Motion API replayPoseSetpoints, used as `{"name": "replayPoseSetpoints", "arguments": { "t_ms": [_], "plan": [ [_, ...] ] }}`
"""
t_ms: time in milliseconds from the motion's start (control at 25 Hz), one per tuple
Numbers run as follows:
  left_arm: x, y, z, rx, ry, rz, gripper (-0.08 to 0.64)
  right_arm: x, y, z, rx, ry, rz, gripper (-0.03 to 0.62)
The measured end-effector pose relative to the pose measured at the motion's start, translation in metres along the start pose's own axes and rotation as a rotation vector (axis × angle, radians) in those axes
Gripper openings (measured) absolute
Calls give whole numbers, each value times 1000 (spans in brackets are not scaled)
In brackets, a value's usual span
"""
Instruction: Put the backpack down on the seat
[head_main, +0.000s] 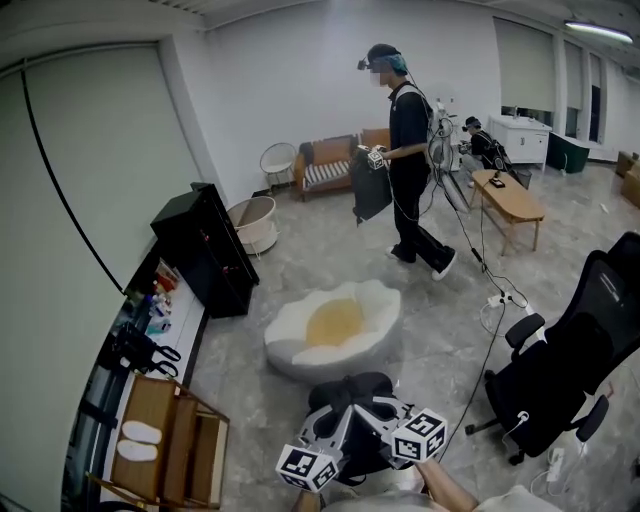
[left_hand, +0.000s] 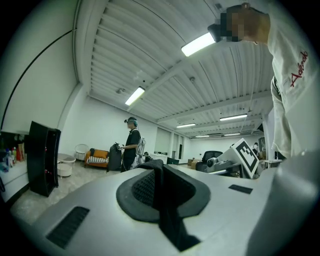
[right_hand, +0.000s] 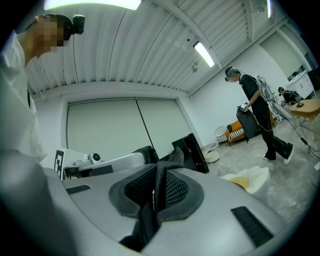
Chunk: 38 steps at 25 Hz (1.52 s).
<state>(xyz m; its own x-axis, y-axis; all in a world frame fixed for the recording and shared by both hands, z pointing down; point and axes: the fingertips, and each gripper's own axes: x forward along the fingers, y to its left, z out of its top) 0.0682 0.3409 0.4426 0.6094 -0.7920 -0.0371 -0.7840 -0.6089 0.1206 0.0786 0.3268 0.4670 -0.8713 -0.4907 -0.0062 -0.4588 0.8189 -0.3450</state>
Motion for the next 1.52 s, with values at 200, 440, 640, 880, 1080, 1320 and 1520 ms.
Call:
{"name": "replayPoseSetpoints", "arguments": {
  "t_ms": [200, 440, 640, 880, 1080, 1320, 1520],
  "plan": [
    [0, -11, -12, -25, 9, 31, 44, -12, -1, -10, 16, 28, 23, 44],
    [9, -10, -15, -30, 11, 30, 44, -13, -12, -10, 21, 27, 18, 44],
    [26, 3, -16, -29, 5, 13, 44, -3, -31, -6, 19, 21, 5, 44],
    [56, 35, -17, -40, 2, -4, 44, 24, -64, 3, 29, 24, -12, 44],
    [84, 76, -16, -58, -4, -6, 44, 60, -97, 10, 31, 40, -17, 44],
    [116, 130, -7, -75, -6, -12, 44, 110, -132, 26, 26, 52, -23, 44],
    [137, 177, 7, -63, -12, -29, 44, 155, -155, 44, 10, 45, -34, 44]
  ]
}}
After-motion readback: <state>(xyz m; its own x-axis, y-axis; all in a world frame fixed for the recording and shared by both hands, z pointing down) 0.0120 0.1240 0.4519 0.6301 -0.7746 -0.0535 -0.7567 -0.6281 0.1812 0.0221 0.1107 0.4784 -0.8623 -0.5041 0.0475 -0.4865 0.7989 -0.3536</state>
